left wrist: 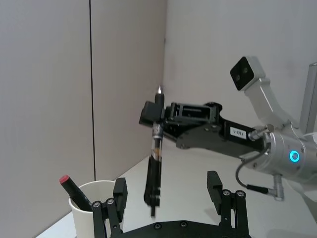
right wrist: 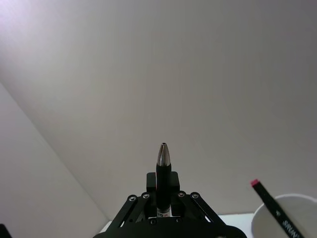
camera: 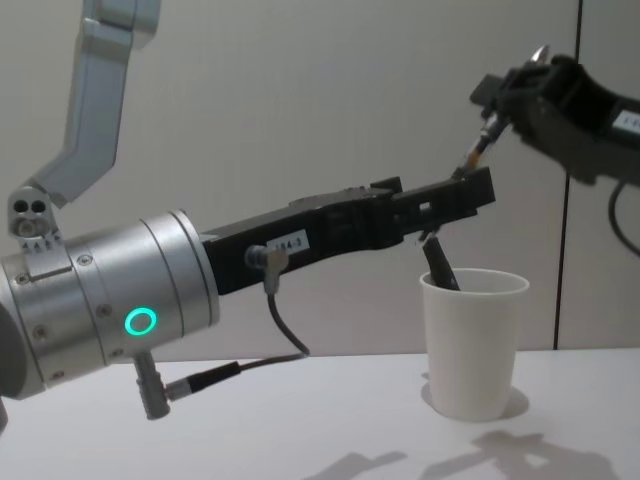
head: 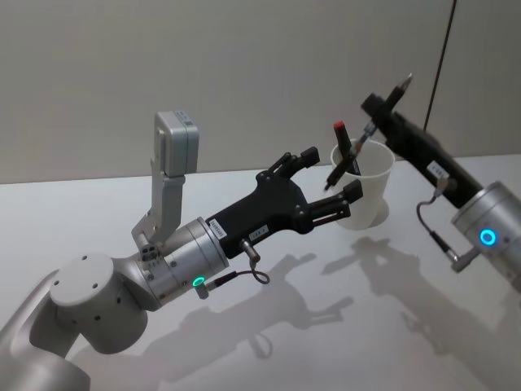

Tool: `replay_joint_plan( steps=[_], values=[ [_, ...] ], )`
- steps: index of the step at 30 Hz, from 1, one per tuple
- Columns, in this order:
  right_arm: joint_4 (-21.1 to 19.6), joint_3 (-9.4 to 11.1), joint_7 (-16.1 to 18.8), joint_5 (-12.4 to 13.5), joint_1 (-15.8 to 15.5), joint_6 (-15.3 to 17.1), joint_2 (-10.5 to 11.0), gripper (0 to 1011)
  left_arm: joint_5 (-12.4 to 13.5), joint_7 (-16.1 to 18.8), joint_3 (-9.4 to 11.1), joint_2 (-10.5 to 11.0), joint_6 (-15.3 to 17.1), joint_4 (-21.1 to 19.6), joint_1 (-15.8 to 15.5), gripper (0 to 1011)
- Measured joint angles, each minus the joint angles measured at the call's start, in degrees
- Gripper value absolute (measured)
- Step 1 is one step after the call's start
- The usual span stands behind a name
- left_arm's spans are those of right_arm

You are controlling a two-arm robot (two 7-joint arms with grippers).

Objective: Place the pen into the pen holder.

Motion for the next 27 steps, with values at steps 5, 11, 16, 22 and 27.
replay_joint_plan(
  steps=[5,11,16,22,27],
  values=[
    [0.77,0.43,0.9,-3.08,1.45,-1.48,0.35,132,0.0,0.0,0.0,0.0,0.0,0.0,0.0,1002],
    [1.79,0.92,1.82,-7.97,3.63,-3.36,0.9,132,0.0,0.0,0.0,0.0,0.0,0.0,0.0,1003],
    [2.6,1.16,2.1,-12.66,5.13,-4.58,1.26,132,0.0,0.0,0.0,0.0,0.0,0.0,0.0,1003],
    [3.32,1.24,1.88,-17.6,6.44,-5.41,1.58,132,0.0,0.0,0.0,0.0,0.0,0.0,0.0,1003],
    [4.08,1.22,0.99,-22.94,7.52,-5.82,1.87,132,0.0,0.0,0.0,0.0,0.0,0.0,0.0,1003]
  ],
)
